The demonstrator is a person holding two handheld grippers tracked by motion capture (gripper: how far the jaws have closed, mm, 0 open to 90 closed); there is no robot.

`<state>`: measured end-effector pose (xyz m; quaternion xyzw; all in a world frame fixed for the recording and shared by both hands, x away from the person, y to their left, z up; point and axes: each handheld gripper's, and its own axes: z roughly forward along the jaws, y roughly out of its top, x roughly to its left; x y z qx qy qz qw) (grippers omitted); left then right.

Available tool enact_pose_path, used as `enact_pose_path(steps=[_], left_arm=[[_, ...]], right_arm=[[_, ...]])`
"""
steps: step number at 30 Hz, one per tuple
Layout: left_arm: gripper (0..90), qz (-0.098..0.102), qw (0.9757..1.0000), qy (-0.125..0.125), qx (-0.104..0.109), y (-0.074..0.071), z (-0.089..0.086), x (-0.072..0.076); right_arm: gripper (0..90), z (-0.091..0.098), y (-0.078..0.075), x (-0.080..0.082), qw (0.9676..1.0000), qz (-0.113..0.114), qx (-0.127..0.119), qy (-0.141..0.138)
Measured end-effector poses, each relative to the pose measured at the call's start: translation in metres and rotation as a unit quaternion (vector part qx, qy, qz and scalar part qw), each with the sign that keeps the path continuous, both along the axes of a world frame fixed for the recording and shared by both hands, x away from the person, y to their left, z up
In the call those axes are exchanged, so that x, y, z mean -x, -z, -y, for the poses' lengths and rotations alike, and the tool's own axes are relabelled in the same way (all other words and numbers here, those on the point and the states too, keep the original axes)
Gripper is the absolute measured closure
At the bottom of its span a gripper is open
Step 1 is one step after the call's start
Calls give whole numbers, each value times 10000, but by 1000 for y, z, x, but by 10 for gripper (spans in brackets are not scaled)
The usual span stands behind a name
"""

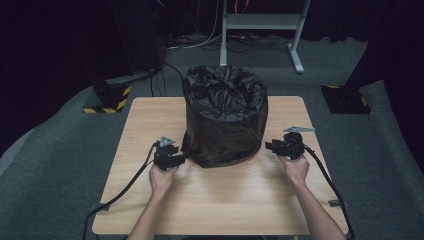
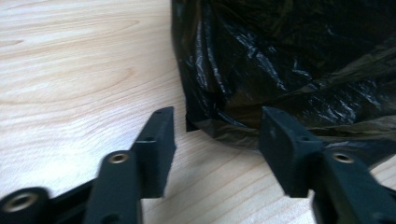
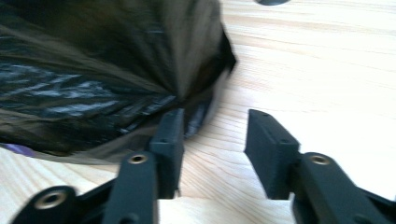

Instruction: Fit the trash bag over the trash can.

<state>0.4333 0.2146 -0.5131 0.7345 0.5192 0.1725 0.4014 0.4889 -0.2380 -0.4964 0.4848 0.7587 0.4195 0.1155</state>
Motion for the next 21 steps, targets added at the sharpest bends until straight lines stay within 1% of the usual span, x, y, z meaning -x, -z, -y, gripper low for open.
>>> enact_pose_path(steps=[2, 4, 6, 10, 13, 14, 18, 19, 21], left_arm=[[396, 16, 10000, -60, 28, 0, -5, 3], [357, 58, 9999, -129, -16, 0, -8, 6], [335, 117, 9998, -131, -80, -1, -10, 8], [303, 191, 9998, -62, -55, -3, -11, 13], [281, 277, 9996, -52, 40, -7, -12, 15], [277, 306, 9995, -52, 71, -8, -12, 15], [272, 381, 9990, -20, 221, -18, -13, 16], [272, 414, 9988, -11, 242, -21, -13, 16], [267, 502, 9982, -8, 321, -26, -12, 17]], right_arm=[[493, 6, 3, 1, 9999, 7, 42, 121], [464, 11, 7, 2, 9996, -10, 96, 252], [444, 14, 12, 3, 9991, -12, 222, 375], [405, 17, 23, 3, 9970, 6, 551, 548], [388, 17, 30, 4, 9948, 93, 788, 645], [384, 17, 31, 4, 9942, 116, 829, 671], [359, 16, 40, 3, 9900, 304, 1175, 714], [353, 16, 41, 4, 9896, 362, 1183, 738], [345, 16, 42, 3, 9894, 401, 1155, 778]])
